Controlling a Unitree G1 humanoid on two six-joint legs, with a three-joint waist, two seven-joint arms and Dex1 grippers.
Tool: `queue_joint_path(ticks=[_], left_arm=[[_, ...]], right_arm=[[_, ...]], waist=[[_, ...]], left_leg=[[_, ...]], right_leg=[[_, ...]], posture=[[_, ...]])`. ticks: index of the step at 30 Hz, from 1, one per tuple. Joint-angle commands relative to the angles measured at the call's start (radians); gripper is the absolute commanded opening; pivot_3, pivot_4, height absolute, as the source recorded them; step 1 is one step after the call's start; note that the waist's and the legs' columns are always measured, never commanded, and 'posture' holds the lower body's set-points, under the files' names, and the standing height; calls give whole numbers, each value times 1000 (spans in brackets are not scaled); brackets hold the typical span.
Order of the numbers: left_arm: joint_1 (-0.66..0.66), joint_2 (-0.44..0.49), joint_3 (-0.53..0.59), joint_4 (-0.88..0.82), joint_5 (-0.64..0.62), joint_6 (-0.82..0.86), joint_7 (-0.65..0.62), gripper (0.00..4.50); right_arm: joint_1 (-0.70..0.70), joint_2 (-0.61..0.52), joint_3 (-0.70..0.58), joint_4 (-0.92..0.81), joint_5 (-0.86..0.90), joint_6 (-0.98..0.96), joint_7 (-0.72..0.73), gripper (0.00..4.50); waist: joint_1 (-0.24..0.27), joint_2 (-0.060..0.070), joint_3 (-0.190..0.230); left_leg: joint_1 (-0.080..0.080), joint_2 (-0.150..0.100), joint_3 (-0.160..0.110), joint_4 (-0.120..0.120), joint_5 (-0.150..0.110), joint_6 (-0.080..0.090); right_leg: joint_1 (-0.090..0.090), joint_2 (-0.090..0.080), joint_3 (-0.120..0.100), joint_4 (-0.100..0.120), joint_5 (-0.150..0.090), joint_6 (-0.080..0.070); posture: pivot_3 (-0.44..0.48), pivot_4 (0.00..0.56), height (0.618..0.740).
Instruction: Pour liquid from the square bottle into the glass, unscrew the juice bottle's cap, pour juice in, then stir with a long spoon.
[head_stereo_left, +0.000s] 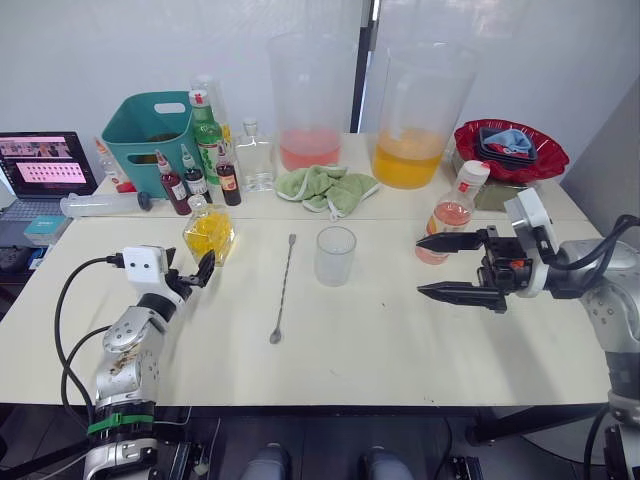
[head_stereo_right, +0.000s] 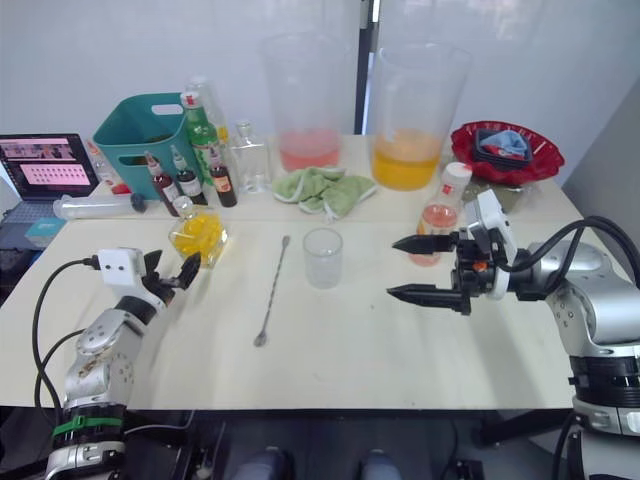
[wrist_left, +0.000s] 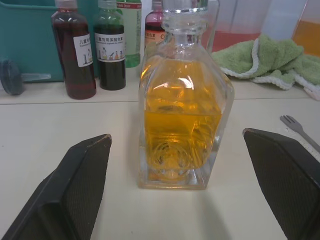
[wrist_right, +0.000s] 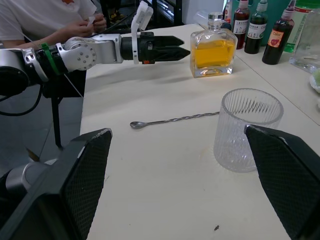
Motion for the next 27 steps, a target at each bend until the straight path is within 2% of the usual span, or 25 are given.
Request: queue_joint_path(ticks=[1, 13, 19, 23, 27], left_arm=[[-53, 18, -7, 36, 14, -47, -8, 4452], [-282, 23, -55, 335, 89, -140, 16, 4452], [-324, 25, -58, 410, 113, -174, 46, 2788], [-318, 31, -51, 413, 113, -198, 54, 2789], [-287, 31, -35, 335, 94, -221, 45, 2789]], right_arm=[[-2, -23, -41, -37, 21, -9, -9, 4500], [-21, -33, -22, -34, 3, -21, -26, 4500], [-36, -35, -13, -42, 7, -11, -35, 4500], [-41, -32, -4, -36, 2, -16, -37, 4500], [-53, -26, 11, -26, -2, -18, -35, 4500]], waist=[[0, 0, 0], [1, -2, 1], [0, -2, 1], [-2, -2, 1], [-7, -2, 1]], left_leg=[[0, 0, 0, 0, 0, 0], [-1, -2, -1, 1, 0, 0], [-2, -3, -1, 1, 0, 0], [-2, -3, -1, 1, 0, 0], [-2, -3, -1, 1, 0, 0]], right_leg=[[0, 0, 0, 0, 0, 0], [0, -1, -1, 0, 1, 1], [-1, -2, -1, 0, 2, 3], [-1, -2, 0, 0, 2, 3], [-1, -2, 0, 1, 2, 3]], posture=[[0, 150, 740], [0, 150, 740], [0, 150, 740], [0, 150, 740], [0, 150, 740]])
